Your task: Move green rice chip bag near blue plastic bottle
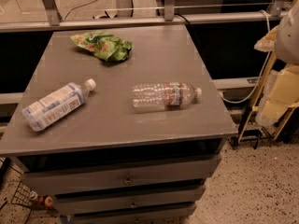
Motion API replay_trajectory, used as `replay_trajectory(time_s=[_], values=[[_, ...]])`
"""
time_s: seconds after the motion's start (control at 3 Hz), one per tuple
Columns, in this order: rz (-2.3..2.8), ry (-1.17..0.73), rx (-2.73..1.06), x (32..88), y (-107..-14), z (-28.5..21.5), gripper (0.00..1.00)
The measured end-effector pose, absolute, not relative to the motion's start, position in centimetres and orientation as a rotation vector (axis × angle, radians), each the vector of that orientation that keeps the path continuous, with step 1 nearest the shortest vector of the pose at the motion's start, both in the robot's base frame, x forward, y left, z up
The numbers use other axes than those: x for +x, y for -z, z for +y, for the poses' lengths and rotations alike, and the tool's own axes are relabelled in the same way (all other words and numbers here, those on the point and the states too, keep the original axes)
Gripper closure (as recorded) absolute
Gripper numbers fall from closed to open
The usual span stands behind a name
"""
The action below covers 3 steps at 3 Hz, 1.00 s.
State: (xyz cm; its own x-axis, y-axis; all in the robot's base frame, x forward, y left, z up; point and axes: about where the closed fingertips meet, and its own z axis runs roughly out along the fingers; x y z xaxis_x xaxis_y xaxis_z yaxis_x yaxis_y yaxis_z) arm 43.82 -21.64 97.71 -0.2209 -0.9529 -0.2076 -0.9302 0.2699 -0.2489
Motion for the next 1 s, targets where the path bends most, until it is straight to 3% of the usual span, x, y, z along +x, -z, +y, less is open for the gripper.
replay_trajectory(time_s=[0.67, 1.0], values=[[2.2, 0.087, -1.691, 45.8, -97.5, -20.5, 0.0], [2.125, 0.037, -1.632, 50.2, -96.8, -17.2, 0.0]])
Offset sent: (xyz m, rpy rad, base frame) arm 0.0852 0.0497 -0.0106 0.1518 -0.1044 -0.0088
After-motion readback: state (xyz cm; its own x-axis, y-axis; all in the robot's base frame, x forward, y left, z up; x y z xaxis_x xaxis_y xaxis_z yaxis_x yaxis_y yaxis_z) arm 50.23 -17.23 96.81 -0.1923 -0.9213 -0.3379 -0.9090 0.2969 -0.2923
